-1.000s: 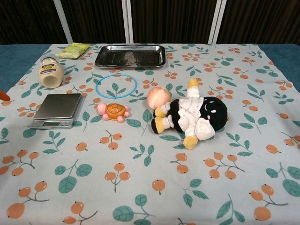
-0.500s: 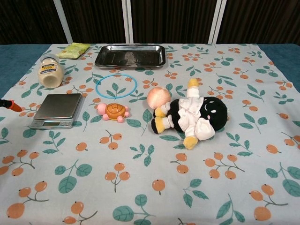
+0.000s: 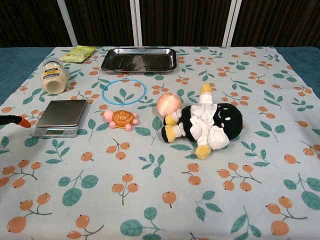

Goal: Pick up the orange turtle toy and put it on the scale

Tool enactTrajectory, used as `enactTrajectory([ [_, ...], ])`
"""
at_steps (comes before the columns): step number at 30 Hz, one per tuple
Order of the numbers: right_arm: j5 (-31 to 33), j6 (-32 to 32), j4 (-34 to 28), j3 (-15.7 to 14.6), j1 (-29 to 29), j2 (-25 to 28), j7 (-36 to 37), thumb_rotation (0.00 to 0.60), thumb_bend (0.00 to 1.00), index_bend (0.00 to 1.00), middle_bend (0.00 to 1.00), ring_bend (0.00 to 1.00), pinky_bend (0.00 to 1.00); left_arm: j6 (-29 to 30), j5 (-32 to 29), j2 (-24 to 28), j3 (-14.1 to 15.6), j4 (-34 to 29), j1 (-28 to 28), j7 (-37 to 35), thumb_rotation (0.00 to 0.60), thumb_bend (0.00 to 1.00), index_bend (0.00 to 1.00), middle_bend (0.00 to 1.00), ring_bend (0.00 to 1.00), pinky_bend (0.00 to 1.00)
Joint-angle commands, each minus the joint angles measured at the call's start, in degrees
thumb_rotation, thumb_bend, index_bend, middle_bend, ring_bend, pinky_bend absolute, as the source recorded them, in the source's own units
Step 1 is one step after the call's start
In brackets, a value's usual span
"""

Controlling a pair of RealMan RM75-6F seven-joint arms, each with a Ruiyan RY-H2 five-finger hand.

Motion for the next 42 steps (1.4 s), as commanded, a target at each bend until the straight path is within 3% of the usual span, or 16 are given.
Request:
enactTrajectory([
  [1, 0.0, 0.0, 0.0, 0.0, 0.0, 0.0, 0.0, 0.6, 0.53, 0.0, 0.0, 0.01, 0.0, -0.1, -0.2, -0.1, 0.1, 0.1, -0.1, 0.2, 0.6, 0.63, 0.16, 0.75, 0.59, 0.68],
  [42, 0.5, -0.3, -0.1, 0.1, 0.1, -0.2, -0.6, 0.6, 0.53, 0.0, 0.0, 0.01, 0.0, -0.7, -2.5, -1.9, 1.1, 0.7, -2.0, 1.9, 0.6, 0.63, 0.16, 0.74, 0.58, 0.67],
])
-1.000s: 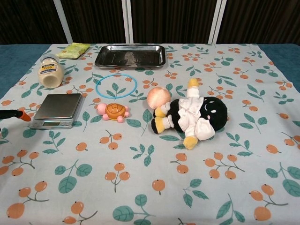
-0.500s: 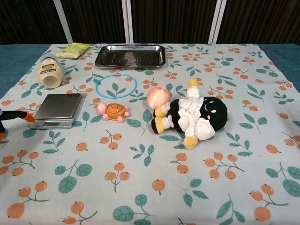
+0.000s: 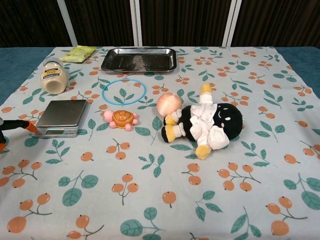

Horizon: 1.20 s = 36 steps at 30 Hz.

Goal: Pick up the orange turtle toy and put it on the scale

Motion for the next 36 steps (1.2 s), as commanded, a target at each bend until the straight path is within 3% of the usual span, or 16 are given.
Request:
enactTrajectory([
  [1, 0.0, 0.0, 0.0, 0.0, 0.0, 0.0, 0.0, 0.6, 0.53, 0.0, 0.0, 0.01, 0.0, 0.0, 0.0, 0.0, 0.0, 0.0, -0.1, 0.0, 0.6, 0.63, 0.16, 0.74, 0.58, 0.67],
  [36, 0.3, -0.1, -0.1, 0.0, 0.0, -0.2, -0.3, 0.6, 0.53, 0.0, 0.0, 0.01, 0.0, -0.4, -1.3, -0.6, 0.6, 0.5, -0.9, 0.8, 0.6, 0.63, 0.16, 0.74, 0.58, 0.67],
])
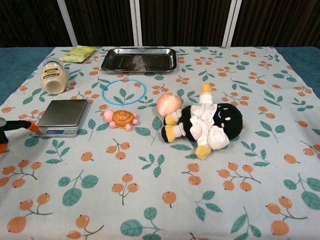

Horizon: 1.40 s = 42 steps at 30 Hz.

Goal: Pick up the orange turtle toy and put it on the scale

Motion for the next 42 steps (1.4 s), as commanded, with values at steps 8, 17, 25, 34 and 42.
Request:
enactTrajectory([
  [8, 0.0, -0.1, 0.1, 0.0, 0.1, -0.1, -0.1, 0.6, 0.53, 0.0, 0.0, 0.01, 0.0, -0.1, -0.1, -0.1, 0.4, 0.5, 0.0, -0.1, 0.6, 0.63, 0.16, 0.74, 0.58, 0.67],
  [17, 0.0, -0.2, 0.1, -0.1, 0.1, -0.2, -0.2, 0.6, 0.53, 0.0, 0.0, 0.01, 0.0, 4.0, 2.0, 2.2, -0.5, -3.6, 0.4, 0.2, 0.6, 0.62, 0.16, 0.72, 0.57, 0.65],
  [25, 0.0, 0.0, 0.0, 0.0, 0.1, -0.2, 0.0, 0.6, 0.53, 0.0, 0.0, 0.01, 0.0, 8.4, 2.3, 5.8, -2.8, -10.5, 0.6, 2.3, 0.6, 0.34, 0.14, 0.45, 0.36, 0.49],
  [34, 0.0, -0.1, -0.1, 0.0, 0.1, -0.2, 0.0, 0.6, 0.53, 0.0, 0.0, 0.01, 0.0, 8.5, 1.1, 5.5, -9.9, -16.8, -4.9, 7.6, 0.6, 0.09, 0.12, 0.13, 0.05, 0.19],
  [42, 0.2, -0.1, 0.0, 0.1, 0.1, -0.1, 0.2, 0.6, 0.53, 0.0, 0.0, 0.01, 0.0, 2.2, -10.6, 1.0, -15.0, -18.1, -13.6, 20.6, 0.6, 0.09, 0.12, 0.2, 0.11, 0.26],
])
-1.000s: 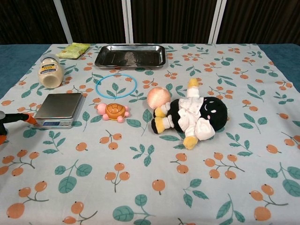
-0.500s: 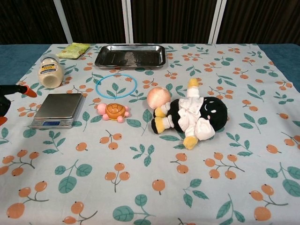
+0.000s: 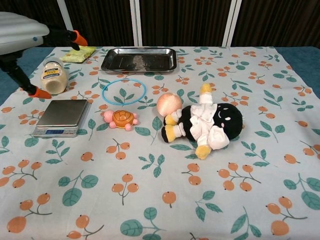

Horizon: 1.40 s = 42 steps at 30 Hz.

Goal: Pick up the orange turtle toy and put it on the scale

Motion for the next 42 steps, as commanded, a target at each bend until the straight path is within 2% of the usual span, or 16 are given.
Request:
enactTrajectory([
  [1, 0.1, -0.1, 0.1, 0.0, 0.0, 0.0, 0.1, 0.6, 0.53, 0.0, 0.0, 0.01, 0.0, -3.3, -8.2, -3.6, -2.6, -0.8, -4.9, 7.3, 0.6, 0.09, 0.12, 0.2, 0.11, 0.26],
  [8, 0.5, -0.3, 0.2, 0.2, 0.1, 0.0, 0.1, 0.6, 0.53, 0.0, 0.0, 0.01, 0.0, -3.8, -18.5, -9.1, -2.4, 0.7, -10.8, 16.9, 0.6, 0.09, 0.12, 0.19, 0.11, 0.25],
  [15, 0.8, -0.4, 0.4, 0.3, 0.1, 0.0, 0.2, 0.6, 0.53, 0.0, 0.0, 0.01, 0.0, -3.0, -24.9, -14.1, -0.7, 4.2, -14.7, 21.6, 0.6, 0.09, 0.12, 0.19, 0.11, 0.24],
  [26, 1.6, -0.8, 0.8, 0.6, 0.2, 0.1, 0.6, 0.6, 0.53, 0.0, 0.0, 0.01, 0.0, -2.1, -27.2, -20.2, 1.8, 11.2, -17.4, 22.6, 0.6, 0.12, 0.13, 0.23, 0.14, 0.24],
  [42, 2.1, -1.3, 1.3, 0.6, 0.5, -0.3, 0.3, 0.6, 0.53, 0.0, 0.0, 0.01, 0.0, -3.5, -25.4, -24.9, 4.7, 18.8, -20.2, 22.4, 0.6, 0.18, 0.19, 0.33, 0.21, 0.26],
])
